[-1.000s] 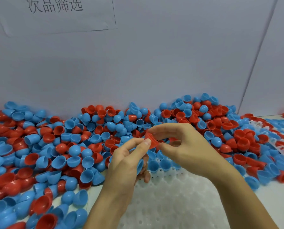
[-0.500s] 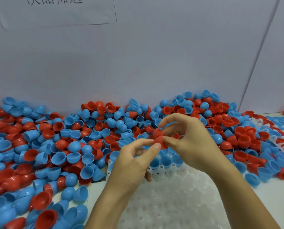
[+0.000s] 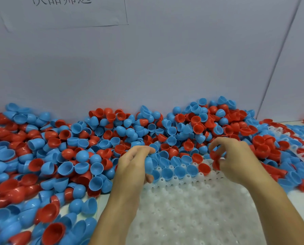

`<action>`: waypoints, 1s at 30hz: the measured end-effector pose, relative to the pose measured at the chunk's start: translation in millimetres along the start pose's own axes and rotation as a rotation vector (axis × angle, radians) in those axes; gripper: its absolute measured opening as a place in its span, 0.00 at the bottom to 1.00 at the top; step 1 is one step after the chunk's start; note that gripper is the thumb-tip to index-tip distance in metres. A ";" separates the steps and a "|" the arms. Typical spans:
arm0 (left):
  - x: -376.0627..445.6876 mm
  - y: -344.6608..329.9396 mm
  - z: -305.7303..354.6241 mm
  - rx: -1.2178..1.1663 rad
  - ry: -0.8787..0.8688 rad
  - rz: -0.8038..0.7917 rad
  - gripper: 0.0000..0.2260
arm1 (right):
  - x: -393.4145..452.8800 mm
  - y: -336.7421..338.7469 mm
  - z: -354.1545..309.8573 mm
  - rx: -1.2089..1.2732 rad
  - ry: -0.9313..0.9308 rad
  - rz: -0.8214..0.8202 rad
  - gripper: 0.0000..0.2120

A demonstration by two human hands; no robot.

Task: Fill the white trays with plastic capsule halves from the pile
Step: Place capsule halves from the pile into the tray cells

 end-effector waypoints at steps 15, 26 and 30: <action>-4.6 -1.3 7.9 -0.123 -0.061 -0.035 0.14 | 3.0 -16.1 -2.9 -0.089 -0.002 -0.059 0.25; -6.6 2.5 8.5 -0.133 -0.154 0.003 0.11 | 5.9 3.1 -14.4 -0.004 0.100 -0.036 0.20; -8.6 2.2 10.1 -0.052 -0.219 0.031 0.12 | -3.8 13.9 -54.1 0.249 0.233 -0.145 0.07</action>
Point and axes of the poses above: each hand's wrist, its own x-axis towards the middle knuckle, its own y-axis out of the back of the hand, z = x × y, the point moved 4 cm from there along x, towards the middle knuckle, and after that the axes turned 8 degrees about x, right-handed, at the moved point
